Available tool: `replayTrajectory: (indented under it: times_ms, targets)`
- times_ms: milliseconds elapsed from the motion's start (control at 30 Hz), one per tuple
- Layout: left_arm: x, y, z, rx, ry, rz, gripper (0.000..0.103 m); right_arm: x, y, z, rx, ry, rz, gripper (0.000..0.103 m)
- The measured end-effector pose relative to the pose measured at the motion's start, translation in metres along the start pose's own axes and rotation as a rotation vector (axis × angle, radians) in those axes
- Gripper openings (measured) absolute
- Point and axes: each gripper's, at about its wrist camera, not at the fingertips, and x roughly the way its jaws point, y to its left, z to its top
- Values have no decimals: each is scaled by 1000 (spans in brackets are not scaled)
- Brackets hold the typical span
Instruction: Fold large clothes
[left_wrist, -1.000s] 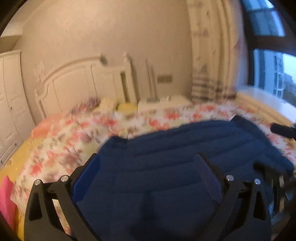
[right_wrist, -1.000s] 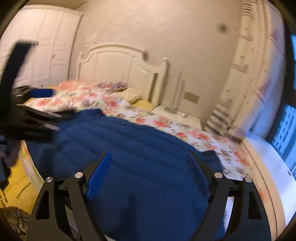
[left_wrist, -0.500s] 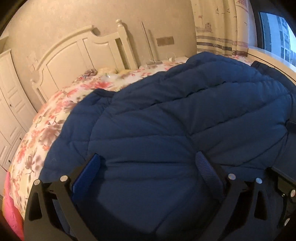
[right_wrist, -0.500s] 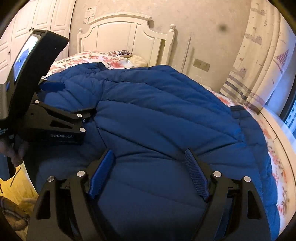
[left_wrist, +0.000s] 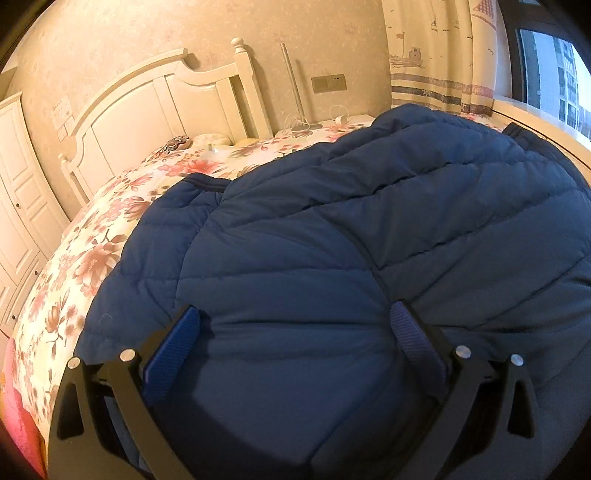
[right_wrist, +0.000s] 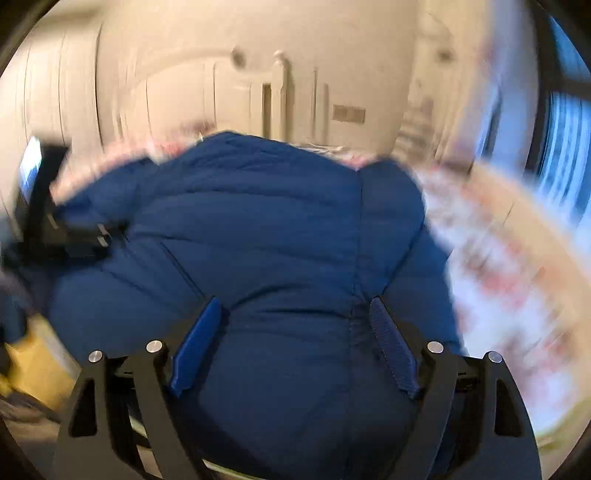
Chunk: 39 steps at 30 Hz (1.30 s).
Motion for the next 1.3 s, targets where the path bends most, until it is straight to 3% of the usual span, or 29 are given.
replayTrajectory:
  times_ms: [67,133,200,233,333,433,467,533,633,733,867,900,967,1033,1100,1200,1300]
  targets:
    - [0,-1,0,2,2,5,101,-8,8,8,-42,22,-71,77]
    - [0,-1,0,1,1,5,101,-24,15,15,-71,-25,-154,77]
    - [0,0,0,-1,-1,5,101,-33,10,16,-60,-61,-173,78]
    - [-1,0,0,-4,-1,3,101,-25,2,11,-41,-20,-169,79]
    - [-1,3,2,-8,18,-21,101,-3,-31,0,87,53,-30,81]
    - [-11,18,12,-15,89,-116,101,-6,-21,24,34,163,-104,83]
    - [-19,28,18,-42,83,-157,101,-11,-14,33,6,169,-137,82]
    - [-35,49,31,-90,11,-148,101,-21,-2,56,-48,102,-149,83]
    - [-36,69,56,-111,-56,-86,101,-24,22,94,-93,19,-53,83]
    - [-3,75,81,-105,7,-18,101,10,54,136,-164,1,-1,81]
    - [55,63,84,11,103,41,101,62,76,172,-155,79,78,62]
    - [74,62,78,8,157,32,101,77,84,176,-186,87,59,62]
    - [80,75,72,-87,178,-39,101,117,88,172,-239,146,-19,61]
    - [79,87,70,-148,167,-66,101,170,71,154,-200,303,-45,62]
    - [80,93,67,-180,177,-85,101,177,53,156,-76,323,19,56]
    - [85,95,66,-195,189,-72,101,167,55,162,-63,313,-38,56]
    - [83,86,66,-163,172,-18,101,154,64,171,-35,232,2,56]
